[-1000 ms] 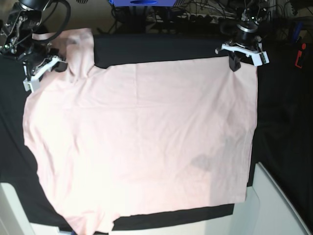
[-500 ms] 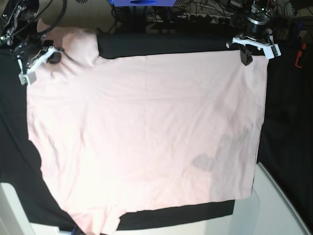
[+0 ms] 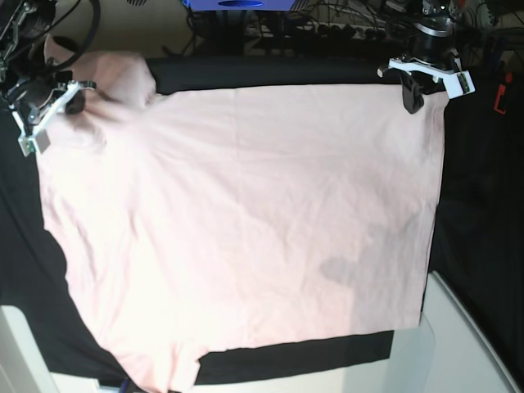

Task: Fold the T-shirt properly
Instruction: 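Lift the shoulder edge with both grippers and pull it taut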

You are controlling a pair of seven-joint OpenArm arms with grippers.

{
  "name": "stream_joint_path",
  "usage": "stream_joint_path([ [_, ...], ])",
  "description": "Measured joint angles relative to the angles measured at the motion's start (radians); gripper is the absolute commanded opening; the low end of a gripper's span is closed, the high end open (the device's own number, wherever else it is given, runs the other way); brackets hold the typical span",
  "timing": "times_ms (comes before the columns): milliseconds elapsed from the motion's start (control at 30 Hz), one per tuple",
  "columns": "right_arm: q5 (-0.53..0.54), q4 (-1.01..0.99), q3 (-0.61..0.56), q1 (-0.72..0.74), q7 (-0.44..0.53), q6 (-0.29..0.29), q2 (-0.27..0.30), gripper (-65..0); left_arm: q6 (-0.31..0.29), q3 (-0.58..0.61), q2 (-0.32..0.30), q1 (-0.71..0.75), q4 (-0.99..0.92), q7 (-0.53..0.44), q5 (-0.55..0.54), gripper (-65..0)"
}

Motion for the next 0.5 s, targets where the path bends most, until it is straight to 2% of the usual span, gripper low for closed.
stream_joint_path([
  [333,-0.011,-0.001,-0.005,0.103,-0.051,0.000,0.000,-64.9,0.004,-0.002,0.001,-0.035,0.011,0.000,0.000,-65.0],
  [433,-0.008,-0.003,-0.008,0.125,-0.076,0.000,0.016,-64.9,0.062,-0.002,0.005,-0.038,0.010,0.004,0.000,-65.0],
  [500,-0.004,-0.019,-0.006,0.138,-0.074,0.000,0.026,-64.9,0.074,-0.002,0.003,-0.054,0.009,0.006,0.000,-65.0],
])
